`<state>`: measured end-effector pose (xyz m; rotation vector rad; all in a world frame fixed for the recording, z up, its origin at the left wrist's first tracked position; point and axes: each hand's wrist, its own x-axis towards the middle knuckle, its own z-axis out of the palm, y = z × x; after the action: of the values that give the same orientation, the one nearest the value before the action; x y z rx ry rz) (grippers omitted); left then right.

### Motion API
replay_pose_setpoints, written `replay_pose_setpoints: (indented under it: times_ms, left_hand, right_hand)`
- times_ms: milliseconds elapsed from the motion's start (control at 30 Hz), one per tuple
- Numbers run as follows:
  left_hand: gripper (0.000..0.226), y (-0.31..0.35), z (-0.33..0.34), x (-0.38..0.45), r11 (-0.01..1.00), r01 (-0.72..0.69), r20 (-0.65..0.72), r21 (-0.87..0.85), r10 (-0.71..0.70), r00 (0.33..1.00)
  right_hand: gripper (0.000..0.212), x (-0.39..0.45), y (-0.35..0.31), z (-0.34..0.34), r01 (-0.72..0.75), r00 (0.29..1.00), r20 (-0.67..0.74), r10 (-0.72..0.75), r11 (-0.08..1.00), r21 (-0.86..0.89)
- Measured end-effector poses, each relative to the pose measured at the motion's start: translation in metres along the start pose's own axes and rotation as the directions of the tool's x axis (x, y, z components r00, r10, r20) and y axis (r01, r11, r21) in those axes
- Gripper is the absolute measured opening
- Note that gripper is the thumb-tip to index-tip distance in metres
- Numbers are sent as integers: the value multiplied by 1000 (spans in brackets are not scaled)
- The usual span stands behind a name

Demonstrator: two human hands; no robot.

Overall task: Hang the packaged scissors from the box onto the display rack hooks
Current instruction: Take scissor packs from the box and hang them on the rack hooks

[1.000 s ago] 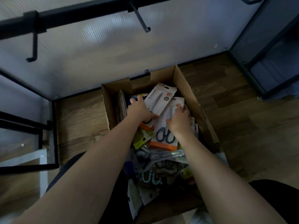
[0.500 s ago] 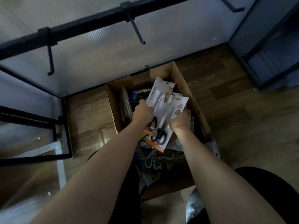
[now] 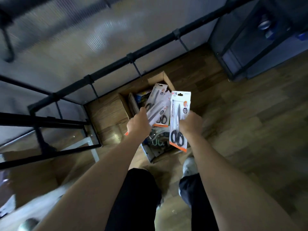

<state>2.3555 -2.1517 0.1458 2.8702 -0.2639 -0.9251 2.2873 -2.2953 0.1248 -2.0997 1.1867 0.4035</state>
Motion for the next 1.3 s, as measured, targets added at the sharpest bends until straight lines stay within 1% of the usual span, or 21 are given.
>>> replay_pose_setpoints:
  times_ms: [133, 233, 333, 467, 567, 700, 833, 967, 1067, 1200, 1267, 1300]
  left_hand:
    - [29, 6, -63, -50, 1000, -4, -41, 4, 5, 999]
    - [24, 9, -105, -87, 998, 17, -86, -64, -23, 996]
    - [18, 13, -136, -123, 987, 35, -105, -156, -51, 993]
    - [17, 17, -170, -160, 962, -3, -197, -273, -53, 979]
    - [16, 16, -196, -185, 943, -57, -305, -329, -49, 951]
    - [15, 16, -230, -215, 889, -178, -489, -423, -58, 871]
    - [9, 15, -254, -248, 827, -326, -645, -458, -57, 762]
    - [11, 18, -274, -284, 769, -405, -730, -494, -115, 673]
    - [8, 23, -294, -307, 738, -486, -815, -469, -149, 560]
    - [8, 32, -327, -322, 706, -544, -869, -454, -216, 445]
    - [10, 37, -344, -327, 690, -561, -877, -457, -244, 413]
    - [10, 39, -352, -330, 678, -573, -879, -460, -256, 402]
  right_hand:
    - [21, -51, -29, -58, 10, 1000, 10, -11, 999, 52]
    - [22, -90, -50, -97, 73, 997, 3, -73, 996, 52]
    - [22, -128, -66, -129, 126, 992, 5, -127, 986, 110]
    - [24, -171, -83, -167, 181, 983, -46, -175, 958, 224]
    - [21, -200, -100, -190, 222, 974, -106, -200, 935, 275]
    - [27, -229, -122, -217, 362, 930, -168, -328, 897, 255]
    - [23, -251, -137, -251, 501, 861, -225, -456, 836, 223]
    - [21, -273, -148, -278, 612, 782, -295, -549, 765, 199]
    - [24, -288, -164, -291, 688, 719, -349, -600, 684, 242]
    - [23, -303, -191, -311, 771, 633, -401, -663, 586, 248]
    - [24, -304, -203, -323, 821, 563, -450, -693, 532, 209]
    - [24, -305, -208, -328, 835, 541, -466, -700, 515, 195]
